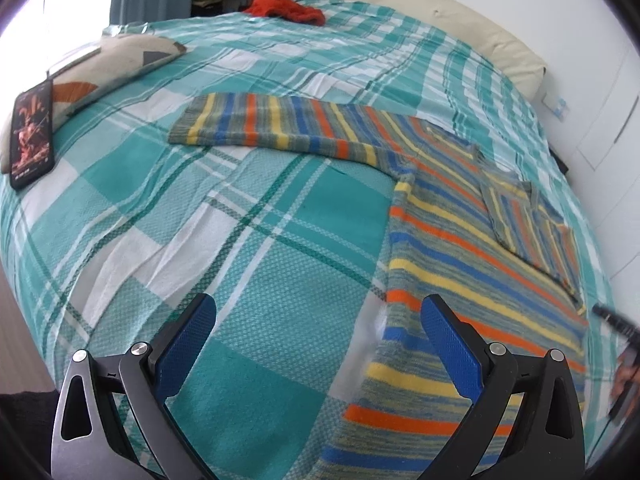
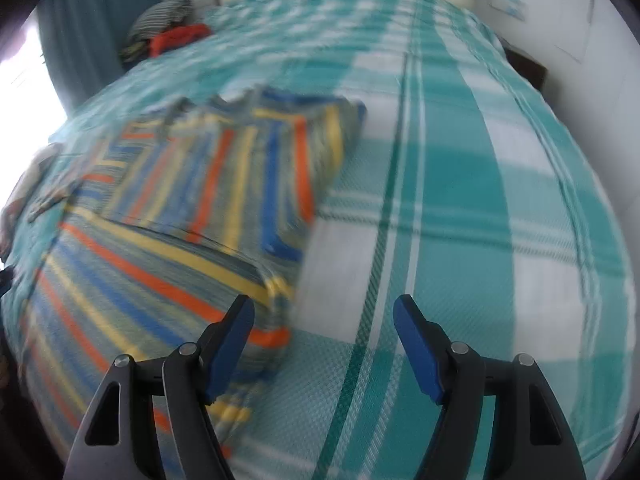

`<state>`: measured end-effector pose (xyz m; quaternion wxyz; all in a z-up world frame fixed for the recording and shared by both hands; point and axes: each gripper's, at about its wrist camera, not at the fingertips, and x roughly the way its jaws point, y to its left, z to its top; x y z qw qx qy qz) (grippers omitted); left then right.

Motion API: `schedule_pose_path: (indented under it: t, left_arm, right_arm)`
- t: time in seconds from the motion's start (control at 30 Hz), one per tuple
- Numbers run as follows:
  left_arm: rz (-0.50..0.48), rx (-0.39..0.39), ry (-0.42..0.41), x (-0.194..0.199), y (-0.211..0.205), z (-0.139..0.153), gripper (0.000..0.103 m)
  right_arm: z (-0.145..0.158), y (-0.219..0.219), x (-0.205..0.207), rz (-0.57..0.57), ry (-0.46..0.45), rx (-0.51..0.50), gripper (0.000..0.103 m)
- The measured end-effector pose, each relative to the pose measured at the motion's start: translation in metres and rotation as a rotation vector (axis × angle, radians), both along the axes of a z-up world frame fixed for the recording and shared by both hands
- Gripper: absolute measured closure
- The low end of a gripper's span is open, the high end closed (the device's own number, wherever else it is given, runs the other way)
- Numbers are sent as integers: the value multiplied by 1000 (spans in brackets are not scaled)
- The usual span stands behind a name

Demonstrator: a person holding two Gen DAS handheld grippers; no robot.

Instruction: Fold small clothes

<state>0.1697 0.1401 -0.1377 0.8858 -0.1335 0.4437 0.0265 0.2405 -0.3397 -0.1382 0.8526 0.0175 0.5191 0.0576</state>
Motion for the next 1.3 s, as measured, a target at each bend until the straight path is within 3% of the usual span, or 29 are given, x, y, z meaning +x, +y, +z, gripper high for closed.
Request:
schedule_pose_path:
  t: [0.17, 0.23, 0.33, 0.4, 0.43, 0.47, 0.5, 0.63, 0.73, 0.97, 1.17, 1.3]
  left_arm:
    - [-44, 44, -4, 5, -15, -1, 1]
    - [-51, 57, 7, 7, -19, -4, 1]
    - [-61, 77, 9, 6, -22, -5, 1]
    - [-67, 85, 14, 5, -22, -5, 1]
    - [-68, 82, 18, 5, -20, -5, 1]
    - [-67, 78, 20, 5, -19, -5, 1]
    - [-66, 70, 23, 4, -18, -5, 1]
    - [-72, 57, 21, 5, -18, -3, 1]
    - [-75, 69, 11, 5, -21, -1, 1]
    - [-73, 106, 14, 1, -25, -4, 1]
    - [-59, 134, 11, -1, -27, -9, 1]
    - [-58, 143, 22, -2, -29, -12, 1]
  right_arm:
    - [40, 23, 21, 91, -78, 136, 32]
    - [39, 35, 38, 99, -81, 207, 31]
    - [12, 43, 61, 53, -17, 261, 31]
    - [-19, 40, 68, -8, 75, 222, 32]
    - [-36, 33, 67, -59, 122, 155, 32]
    - [-41, 27, 61, -91, 123, 129, 41]
    - [-39, 18, 52, -118, 92, 131, 43]
    - [-11, -9, 2, -212, -4, 102, 43]
    - [6, -18, -47, -217, -64, 60, 33]
    - [6, -36, -141, -285, -115, -22, 32]
    - [6, -55, -163, -390, -182, -58, 28]
    - [-25, -55, -162, -389, -119, -70, 24]
